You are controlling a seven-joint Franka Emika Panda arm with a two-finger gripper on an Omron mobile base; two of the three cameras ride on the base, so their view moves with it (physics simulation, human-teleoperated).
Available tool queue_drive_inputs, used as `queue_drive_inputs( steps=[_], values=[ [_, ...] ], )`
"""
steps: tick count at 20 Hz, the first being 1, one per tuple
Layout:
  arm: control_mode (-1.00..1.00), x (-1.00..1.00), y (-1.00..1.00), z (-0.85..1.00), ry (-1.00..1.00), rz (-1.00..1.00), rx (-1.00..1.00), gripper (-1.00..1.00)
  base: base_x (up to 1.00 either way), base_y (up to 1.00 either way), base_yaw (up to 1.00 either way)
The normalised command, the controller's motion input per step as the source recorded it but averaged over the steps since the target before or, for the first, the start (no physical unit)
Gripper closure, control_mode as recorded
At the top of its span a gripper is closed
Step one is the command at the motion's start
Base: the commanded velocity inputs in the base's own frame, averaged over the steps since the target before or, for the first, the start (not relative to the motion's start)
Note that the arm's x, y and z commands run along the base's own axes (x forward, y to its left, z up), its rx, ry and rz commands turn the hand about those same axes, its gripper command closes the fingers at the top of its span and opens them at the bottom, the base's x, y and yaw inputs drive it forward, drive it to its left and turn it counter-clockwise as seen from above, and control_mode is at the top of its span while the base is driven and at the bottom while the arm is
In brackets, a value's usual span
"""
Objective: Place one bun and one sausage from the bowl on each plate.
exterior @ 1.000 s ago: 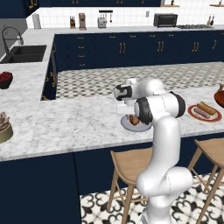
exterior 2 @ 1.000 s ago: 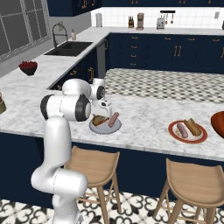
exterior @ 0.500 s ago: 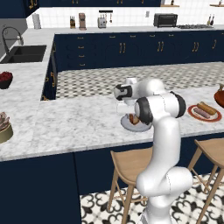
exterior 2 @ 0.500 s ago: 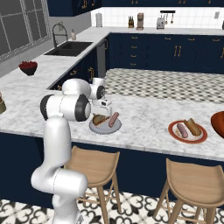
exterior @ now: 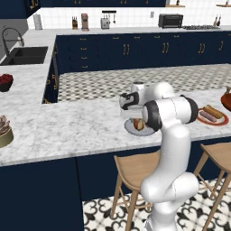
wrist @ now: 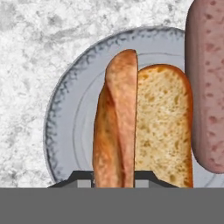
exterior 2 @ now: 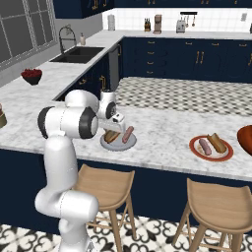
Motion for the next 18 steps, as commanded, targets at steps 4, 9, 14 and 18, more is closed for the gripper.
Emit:
queue_drive_inputs(
  steps=[4, 9, 14, 18],
  values=[
    [-1.0, 0.0, 0.0, 0.0, 0.0, 0.0, 0.0, -1.0, 0.0, 0.0, 0.0],
    [-1.0, 0.0, 0.0, 0.0, 0.0, 0.0, 0.0, -1.0, 0.0, 0.0, 0.0],
    [-1.0, -0.12, 0.0, 0.29, -0.07, 0.0, 0.0, -1.0, 0.0, 0.0, 0.0],
    [-1.0, -0.88, 0.0, 0.92, -0.14, 0.0, 0.0, -1.0, 0.0, 0.0, 0.0]
  ],
)
